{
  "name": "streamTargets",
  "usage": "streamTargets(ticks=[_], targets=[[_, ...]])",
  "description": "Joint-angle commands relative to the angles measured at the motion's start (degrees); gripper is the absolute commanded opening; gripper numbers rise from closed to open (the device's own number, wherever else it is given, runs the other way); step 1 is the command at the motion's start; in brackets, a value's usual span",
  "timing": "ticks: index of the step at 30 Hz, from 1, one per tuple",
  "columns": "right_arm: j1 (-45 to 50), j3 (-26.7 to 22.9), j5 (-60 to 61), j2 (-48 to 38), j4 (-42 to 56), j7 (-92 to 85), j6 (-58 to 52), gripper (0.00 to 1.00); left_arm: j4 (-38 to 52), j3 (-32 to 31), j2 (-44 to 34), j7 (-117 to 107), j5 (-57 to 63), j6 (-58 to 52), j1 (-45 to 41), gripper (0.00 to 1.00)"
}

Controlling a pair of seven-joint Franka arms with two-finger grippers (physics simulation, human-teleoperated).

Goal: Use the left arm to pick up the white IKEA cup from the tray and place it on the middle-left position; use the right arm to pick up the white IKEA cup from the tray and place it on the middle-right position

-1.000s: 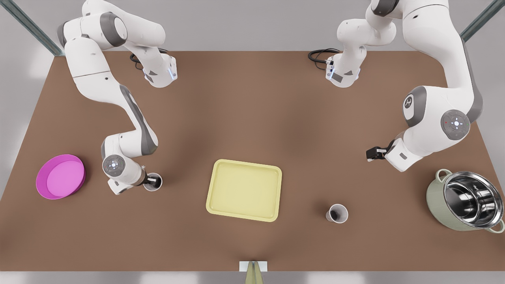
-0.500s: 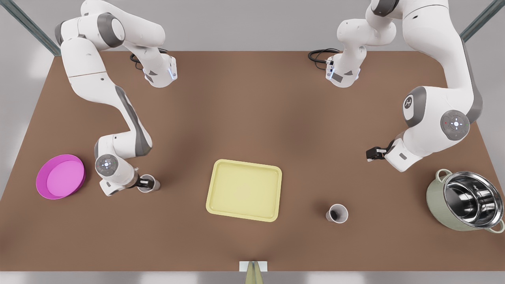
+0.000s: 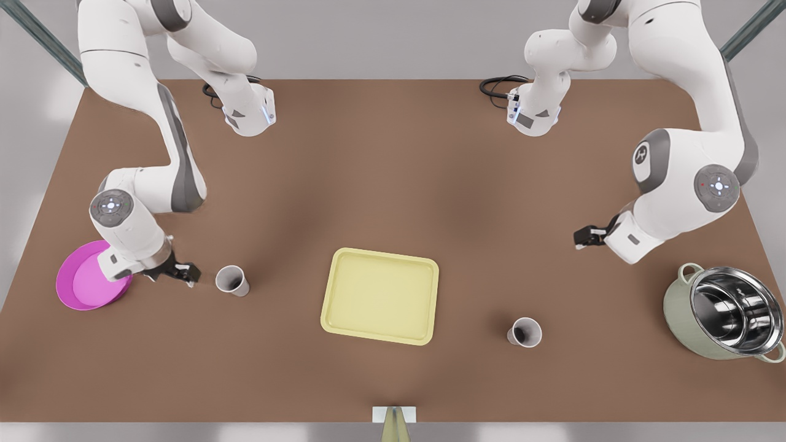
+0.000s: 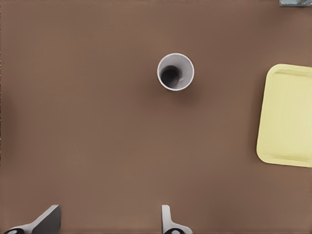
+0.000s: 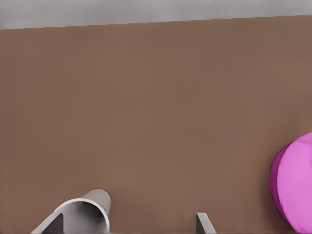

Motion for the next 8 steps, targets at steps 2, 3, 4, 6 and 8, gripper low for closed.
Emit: streamTargets(ticks=[2,3,4,6,8], targets=[[0.5,-4.5,6.2,-6.1,0.2,-21.9,-6.0,1.00,1.2,-0.3,-0.4,0.1,-0.3,-1.4,-0.2,1.00],[2.1,-7.6,7.0,-8.4,0.3,-22.9,-8.5,1.00,2.5,-0.7,0.2,0.0,-0.4,-1.4,-0.2,1.00],[3.2,-9.7,7.6,-10.3,1.4,-23.6,-11.4,1.00,2.9,-0.7,0.3,0.1,-0.3,-1.4,-0.3,1.00],[7.7,-15.0,9.4,-12.9,3.1,-26.1,-13.2,1.00,2.9,-0.8,0.2,0.2,-0.3,-1.4,-0.3,1.00],[8.2,-14.8,9.5,-13.2,4.9,-25.9,-17.5,1.00,2.9,-1.6,0.2,-0.3,-0.3,-1.8,-0.3,1.00]])
